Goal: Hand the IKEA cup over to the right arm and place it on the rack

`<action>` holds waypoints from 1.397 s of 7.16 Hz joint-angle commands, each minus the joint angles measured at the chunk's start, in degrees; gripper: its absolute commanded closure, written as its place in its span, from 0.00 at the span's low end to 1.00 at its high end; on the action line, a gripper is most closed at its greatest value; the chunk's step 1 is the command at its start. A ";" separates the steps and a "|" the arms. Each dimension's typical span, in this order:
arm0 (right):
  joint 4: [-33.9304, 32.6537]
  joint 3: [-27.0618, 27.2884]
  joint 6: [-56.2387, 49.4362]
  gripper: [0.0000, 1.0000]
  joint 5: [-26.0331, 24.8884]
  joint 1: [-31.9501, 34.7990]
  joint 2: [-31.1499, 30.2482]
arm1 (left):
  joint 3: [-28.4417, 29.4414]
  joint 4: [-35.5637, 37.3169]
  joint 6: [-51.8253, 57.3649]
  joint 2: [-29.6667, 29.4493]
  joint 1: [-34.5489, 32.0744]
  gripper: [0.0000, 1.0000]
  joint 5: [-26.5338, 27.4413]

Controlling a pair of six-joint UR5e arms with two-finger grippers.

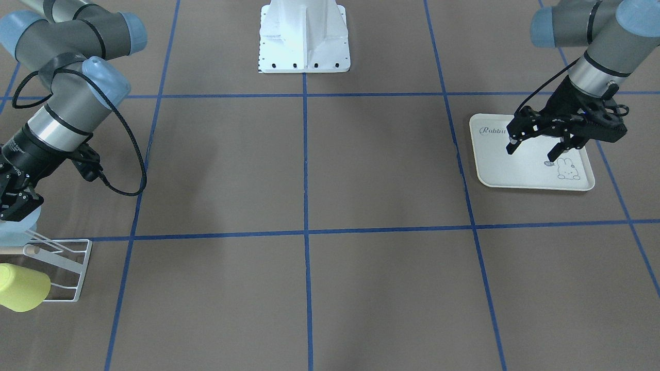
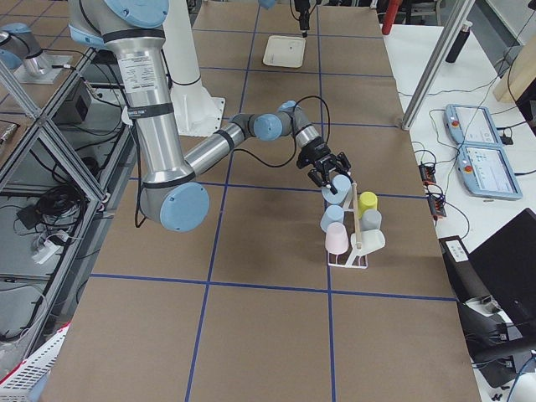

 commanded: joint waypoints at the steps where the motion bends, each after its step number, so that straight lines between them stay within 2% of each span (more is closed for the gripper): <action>1: 2.49 -2.69 0.07 0.48 0.00 -0.38 0.22 | 0.01 0.00 0.00 -0.15 0.00 0.00 0.00; 2: 5.29 -5.14 0.15 0.44 0.00 -0.64 0.22 | 0.01 0.00 0.00 -0.15 0.00 0.00 0.00; 4: 6.90 -5.44 0.24 0.01 0.00 -0.73 0.40 | 0.01 0.00 0.00 -0.15 0.00 0.00 -0.08; 7: 6.90 -4.74 -0.11 0.01 0.08 -0.73 1.63 | -0.08 0.00 -0.62 -0.32 0.00 0.00 0.00; 8: 6.73 -2.55 0.07 0.01 0.69 -0.47 2.76 | 0.01 -0.09 -0.62 -0.24 0.00 0.00 0.00; 9: 6.64 0.43 0.33 0.01 3.40 0.58 3.82 | -0.08 -0.09 -0.62 -0.15 0.00 0.00 0.09; 10: 6.64 3.33 0.59 0.01 8.91 3.55 4.09 | -0.26 -0.09 0.25 0.37 -0.26 0.00 0.27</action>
